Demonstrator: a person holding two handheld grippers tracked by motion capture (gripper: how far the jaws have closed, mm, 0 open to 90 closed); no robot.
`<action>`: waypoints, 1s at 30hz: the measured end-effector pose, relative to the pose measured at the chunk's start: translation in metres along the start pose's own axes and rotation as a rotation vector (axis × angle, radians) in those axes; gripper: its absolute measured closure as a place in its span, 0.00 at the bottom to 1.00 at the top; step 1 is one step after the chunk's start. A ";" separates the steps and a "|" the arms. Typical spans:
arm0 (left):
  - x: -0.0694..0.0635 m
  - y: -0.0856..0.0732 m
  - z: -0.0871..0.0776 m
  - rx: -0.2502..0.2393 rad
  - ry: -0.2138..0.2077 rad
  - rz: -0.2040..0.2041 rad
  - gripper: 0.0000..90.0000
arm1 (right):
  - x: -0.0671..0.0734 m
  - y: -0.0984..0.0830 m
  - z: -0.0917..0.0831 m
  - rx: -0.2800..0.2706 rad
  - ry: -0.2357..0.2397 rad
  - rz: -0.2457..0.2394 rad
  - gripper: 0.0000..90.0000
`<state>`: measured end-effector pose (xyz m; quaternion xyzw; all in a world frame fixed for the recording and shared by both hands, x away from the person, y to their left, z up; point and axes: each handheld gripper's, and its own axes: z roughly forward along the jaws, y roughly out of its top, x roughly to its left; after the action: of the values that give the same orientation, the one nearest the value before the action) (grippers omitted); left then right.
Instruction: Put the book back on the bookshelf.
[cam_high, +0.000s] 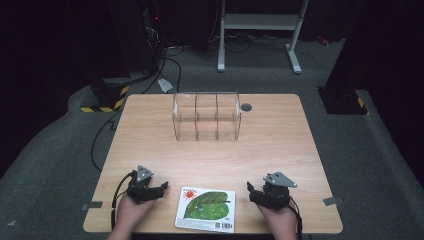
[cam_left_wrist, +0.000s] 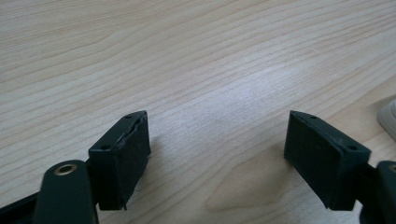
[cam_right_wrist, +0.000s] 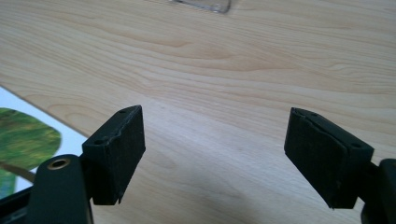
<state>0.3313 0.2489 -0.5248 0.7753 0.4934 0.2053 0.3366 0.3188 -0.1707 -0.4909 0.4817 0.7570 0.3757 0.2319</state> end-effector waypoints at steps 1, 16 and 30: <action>-0.001 0.000 -0.001 0.001 -0.004 0.001 0.26 | 0.002 0.000 0.000 -0.001 0.008 -0.001 0.23; -0.035 0.009 -0.025 -0.031 -0.064 0.026 0.30 | 0.034 -0.005 -0.005 0.007 0.120 -0.028 0.27; -0.067 0.000 -0.024 -0.058 -0.190 0.034 0.27 | 0.047 -0.017 -0.001 0.054 0.210 0.011 0.35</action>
<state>0.2874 0.1957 -0.5073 0.7895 0.4398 0.1510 0.4006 0.2887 -0.1331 -0.5039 0.4499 0.7843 0.4049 0.1362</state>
